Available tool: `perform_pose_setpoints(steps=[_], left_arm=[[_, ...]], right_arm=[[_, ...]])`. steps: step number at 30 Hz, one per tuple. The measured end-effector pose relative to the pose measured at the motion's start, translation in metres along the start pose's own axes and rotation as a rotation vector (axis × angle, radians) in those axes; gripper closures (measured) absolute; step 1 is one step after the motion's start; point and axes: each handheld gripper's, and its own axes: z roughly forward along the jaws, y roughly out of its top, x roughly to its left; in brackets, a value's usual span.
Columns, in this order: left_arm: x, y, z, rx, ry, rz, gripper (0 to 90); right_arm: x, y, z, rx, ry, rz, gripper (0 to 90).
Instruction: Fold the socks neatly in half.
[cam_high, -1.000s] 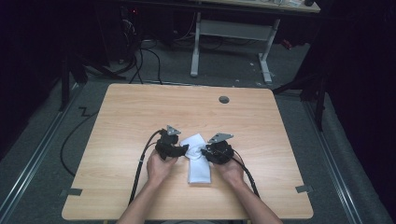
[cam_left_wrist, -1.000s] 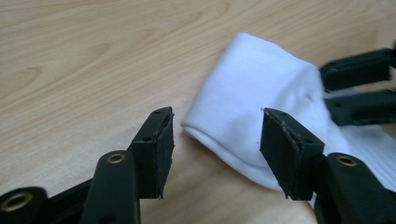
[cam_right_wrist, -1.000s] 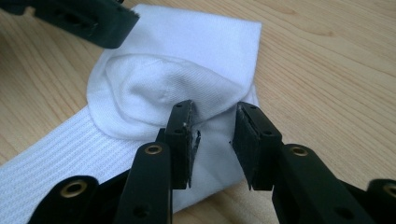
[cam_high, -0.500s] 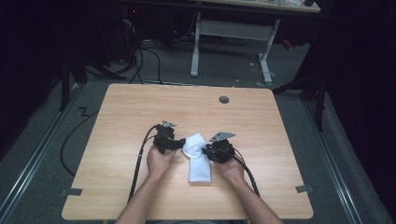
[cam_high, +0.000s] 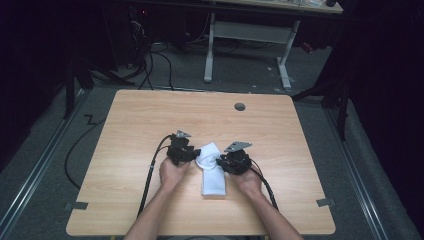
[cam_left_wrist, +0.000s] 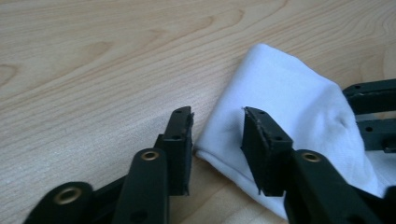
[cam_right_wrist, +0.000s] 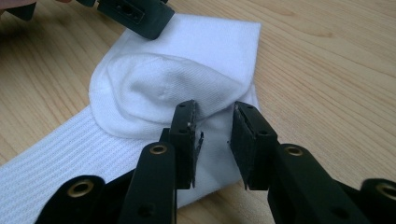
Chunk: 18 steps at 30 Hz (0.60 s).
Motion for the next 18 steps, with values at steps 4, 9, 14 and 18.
perform_pose_setpoints(steps=[4,9,14,18], left_arm=[[0.002,0.000,-0.001,0.007,-0.015,-0.012,71.3],[0.002,0.000,-0.004,-0.001,-0.011,0.003,81.2],[0.000,0.001,-0.008,-0.008,-0.015,0.018,84.3],[-0.002,0.002,-0.012,-0.023,-0.022,0.025,84.9]], right_arm=[[0.000,0.000,-0.001,0.003,0.000,0.001,70.0],[0.002,0.001,-0.004,0.007,-0.002,0.012,69.5],[0.006,0.003,-0.016,-0.013,0.012,0.028,70.9],[0.015,0.006,-0.026,-0.038,0.048,0.026,73.8]])
